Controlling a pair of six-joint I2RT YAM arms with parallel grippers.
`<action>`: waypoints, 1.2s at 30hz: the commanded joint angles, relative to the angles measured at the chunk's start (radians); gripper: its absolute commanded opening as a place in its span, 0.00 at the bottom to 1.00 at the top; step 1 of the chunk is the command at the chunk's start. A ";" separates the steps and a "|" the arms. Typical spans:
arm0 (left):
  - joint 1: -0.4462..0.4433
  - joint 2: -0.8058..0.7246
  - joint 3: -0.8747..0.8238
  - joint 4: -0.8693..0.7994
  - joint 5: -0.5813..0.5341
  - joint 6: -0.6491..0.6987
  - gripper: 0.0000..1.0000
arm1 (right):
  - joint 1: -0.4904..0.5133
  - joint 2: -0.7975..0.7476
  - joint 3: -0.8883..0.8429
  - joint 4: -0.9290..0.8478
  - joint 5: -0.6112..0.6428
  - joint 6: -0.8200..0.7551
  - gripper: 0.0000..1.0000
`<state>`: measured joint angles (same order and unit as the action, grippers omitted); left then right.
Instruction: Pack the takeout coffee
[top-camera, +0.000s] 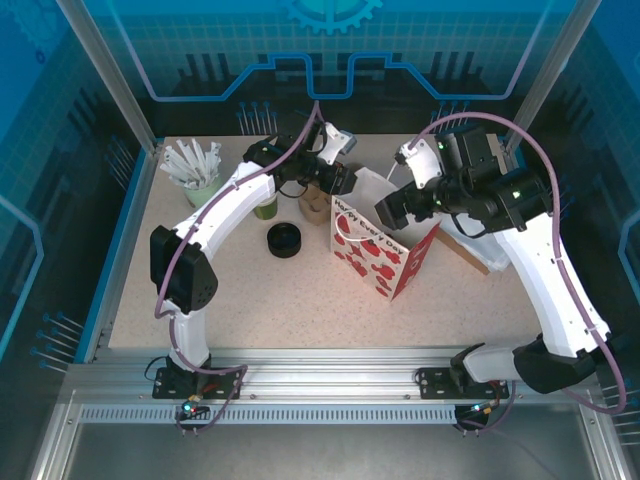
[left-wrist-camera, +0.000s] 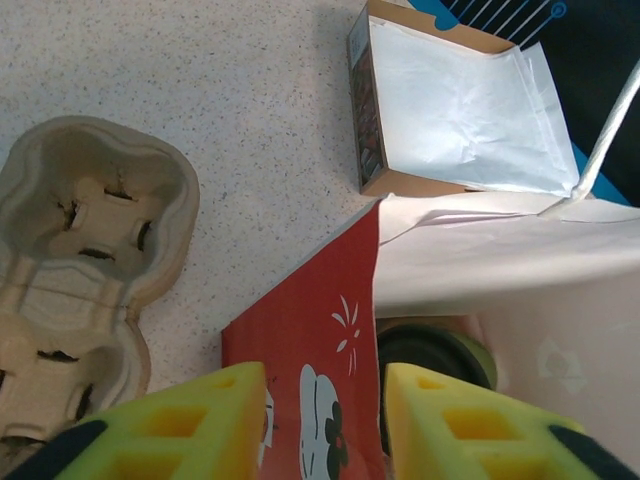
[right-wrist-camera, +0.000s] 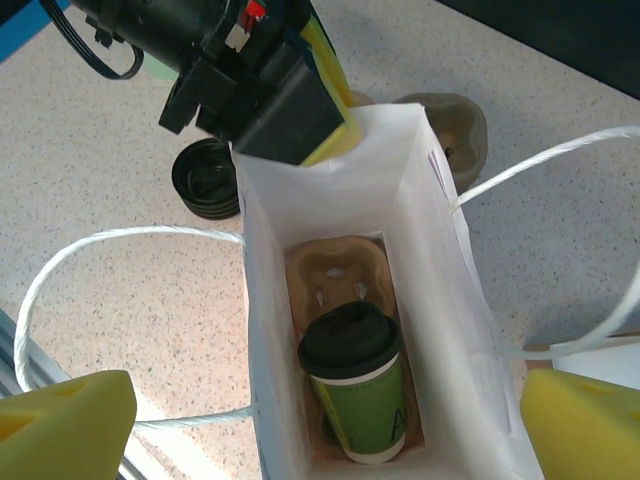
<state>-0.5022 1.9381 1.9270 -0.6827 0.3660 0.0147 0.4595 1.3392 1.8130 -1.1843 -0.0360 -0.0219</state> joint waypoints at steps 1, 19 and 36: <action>0.005 -0.059 0.023 0.010 0.039 -0.027 0.45 | 0.016 -0.020 -0.002 0.041 -0.016 0.008 0.98; 0.420 -0.614 -0.504 0.234 -0.369 -0.291 0.63 | 0.274 -0.092 -0.174 0.506 0.050 -0.077 0.99; 0.435 -0.313 -0.274 0.010 -0.601 -0.100 0.39 | 0.263 -0.080 -0.212 0.486 0.071 -0.116 1.00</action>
<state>-0.0689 1.6180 1.6058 -0.6296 -0.1814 -0.1150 0.7258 1.2831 1.6100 -0.7193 0.0227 -0.1318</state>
